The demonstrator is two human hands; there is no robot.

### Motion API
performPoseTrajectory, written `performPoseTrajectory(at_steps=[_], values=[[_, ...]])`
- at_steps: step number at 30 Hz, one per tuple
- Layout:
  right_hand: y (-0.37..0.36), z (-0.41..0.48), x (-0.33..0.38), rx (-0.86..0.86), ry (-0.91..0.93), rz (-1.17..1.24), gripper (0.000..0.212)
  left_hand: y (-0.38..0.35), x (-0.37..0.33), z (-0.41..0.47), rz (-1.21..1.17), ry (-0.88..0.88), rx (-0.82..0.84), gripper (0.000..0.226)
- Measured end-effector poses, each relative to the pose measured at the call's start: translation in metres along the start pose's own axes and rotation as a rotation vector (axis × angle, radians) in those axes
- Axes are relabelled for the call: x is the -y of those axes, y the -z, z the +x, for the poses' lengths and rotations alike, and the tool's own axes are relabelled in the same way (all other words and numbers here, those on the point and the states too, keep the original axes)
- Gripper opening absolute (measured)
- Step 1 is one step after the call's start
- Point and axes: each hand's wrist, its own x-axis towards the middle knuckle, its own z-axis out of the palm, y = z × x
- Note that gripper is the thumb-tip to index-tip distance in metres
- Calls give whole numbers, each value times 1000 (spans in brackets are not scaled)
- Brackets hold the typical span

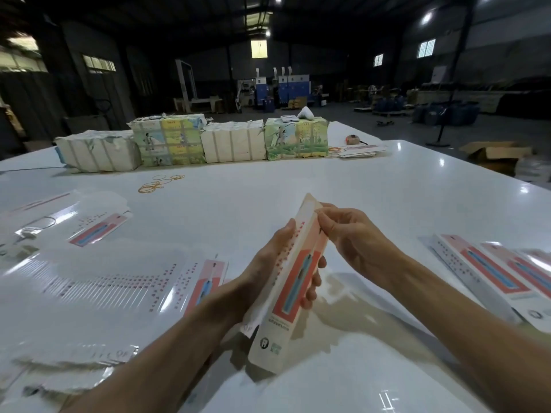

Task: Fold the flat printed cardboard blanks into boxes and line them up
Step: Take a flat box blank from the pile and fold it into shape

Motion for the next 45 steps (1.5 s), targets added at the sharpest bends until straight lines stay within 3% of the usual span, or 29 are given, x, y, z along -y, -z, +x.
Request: performPoseTrajectory(at_steps=[6,9,15,19,21,24,27,30,35,45], values=[[-15,0,-4,-53,54,-86,30,3,3,5,-234,-3,-89,70],[-23,-1,-12,-91,64,-199,52,10,0,4,-316,-89,-90,75],[-25,-4,-16,-145,106,-267,58,-1,10,3,-115,-137,-269,87],[-18,0,-15,-206,99,-362,57,7,14,8,166,-374,-512,50],[-18,0,-16,-225,116,-381,51,3,12,10,213,-405,-482,50],[-19,1,-14,-241,122,-391,52,-7,8,13,137,-345,-415,73],[-20,1,-14,-234,113,-418,58,-10,15,13,345,-380,-424,98],[-23,1,-12,-218,127,-412,61,-7,19,12,407,-403,-469,115],[-24,1,-12,-146,95,-407,61,-4,16,14,368,-447,-460,110],[-18,3,-17,-64,69,-490,36,0,20,12,423,-340,-507,108]])
